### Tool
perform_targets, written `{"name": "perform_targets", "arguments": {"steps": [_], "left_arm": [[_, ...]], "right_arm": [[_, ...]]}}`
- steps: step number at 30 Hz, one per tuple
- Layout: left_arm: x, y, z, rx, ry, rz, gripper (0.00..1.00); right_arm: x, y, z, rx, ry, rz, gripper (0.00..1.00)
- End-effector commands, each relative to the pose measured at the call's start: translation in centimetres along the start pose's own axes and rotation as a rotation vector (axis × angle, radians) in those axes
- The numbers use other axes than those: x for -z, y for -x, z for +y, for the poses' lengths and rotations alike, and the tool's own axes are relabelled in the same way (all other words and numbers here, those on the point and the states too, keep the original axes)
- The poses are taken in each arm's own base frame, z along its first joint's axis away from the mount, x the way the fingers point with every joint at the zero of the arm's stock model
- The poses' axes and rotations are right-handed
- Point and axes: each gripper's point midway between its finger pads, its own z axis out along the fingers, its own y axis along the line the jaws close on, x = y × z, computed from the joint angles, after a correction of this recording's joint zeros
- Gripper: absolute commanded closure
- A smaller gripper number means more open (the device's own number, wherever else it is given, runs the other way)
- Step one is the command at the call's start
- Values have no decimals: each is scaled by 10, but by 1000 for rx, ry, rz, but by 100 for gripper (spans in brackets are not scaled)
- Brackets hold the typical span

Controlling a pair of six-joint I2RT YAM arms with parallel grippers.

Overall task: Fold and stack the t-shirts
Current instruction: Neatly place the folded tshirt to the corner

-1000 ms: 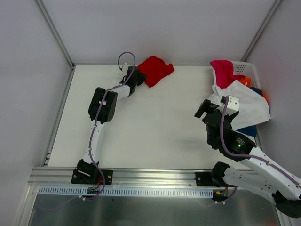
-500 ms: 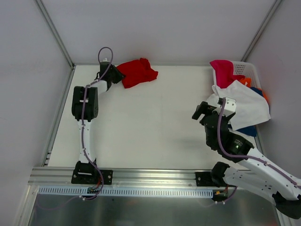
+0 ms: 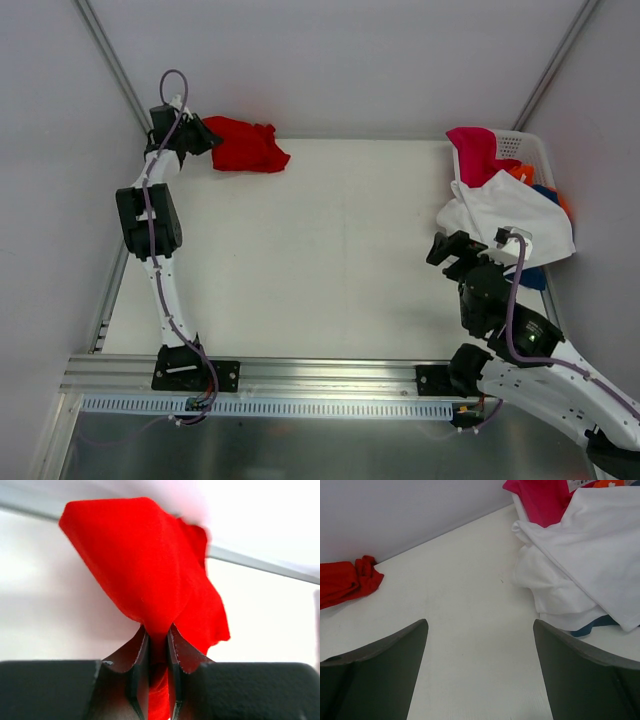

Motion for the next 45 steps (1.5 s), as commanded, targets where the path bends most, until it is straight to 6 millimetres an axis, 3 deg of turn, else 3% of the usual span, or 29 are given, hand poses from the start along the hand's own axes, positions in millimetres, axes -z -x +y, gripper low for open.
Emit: {"name": "perform_targets", "arguments": {"steps": [1, 5, 10, 15, 16, 17, 18, 22, 23, 24, 27, 31, 33, 37, 38, 40, 41, 43, 44, 45], "left_arm": [[35, 44, 4, -75, -69, -27, 100], [56, 72, 15, -170, -69, -49, 100], [72, 84, 45, -212, -27, -47, 92], [82, 88, 102, -159, 66, -59, 91], [83, 88, 108, -167, 77, -59, 87], [84, 87, 114, -174, 90, -58, 70], [86, 88, 128, -179, 146, -66, 64], [101, 102, 168, -200, 308, -108, 53], [105, 105, 175, -195, 333, -117, 40], [109, 108, 180, -190, 355, -126, 1], [124, 119, 190, -181, 404, -155, 1], [132, 139, 157, -141, 314, -203, 1], [135, 153, 121, -126, 207, -228, 1], [127, 155, 47, -120, 11, -206, 1], [113, 145, 17, -138, -49, -178, 1], [96, 127, -21, -155, -136, -130, 1], [77, 106, -51, -184, -180, -86, 1], [53, 77, -73, -217, -205, -34, 1], [35, 51, -96, -258, -233, 8, 1], [25, 41, -99, -272, -205, 16, 1]], "right_arm": [[1, -1, -10, -8, -24, -13, 9], [1, -6, -11, 2, -22, -5, 9], [2, -8, -14, 6, -23, 3, 9], [4, -7, -19, 21, -32, -3, 9], [4, -6, -20, 27, -35, -4, 9], [4, -5, -21, 34, -41, -6, 9], [4, -6, -23, 42, -45, -3, 9], [7, -4, -31, 63, -66, -6, 9], [7, -4, -33, 72, -70, -6, 9], [7, -6, -35, 82, -74, -4, 9], [8, -7, -39, 92, -81, -6, 9], [8, -14, -38, 81, -71, 9, 9], [8, -18, -37, 70, -71, 26, 9], [8, -27, -35, 50, -59, 54, 10], [8, -29, -34, 44, -58, 57, 10], [8, -32, -33, 31, -51, 65, 11], [9, -33, -35, 33, -53, 70, 12], [10, -34, -37, 23, -57, 79, 12], [11, -34, -38, 14, -57, 81, 12], [13, -33, -39, 5, -55, 82, 12]]}}
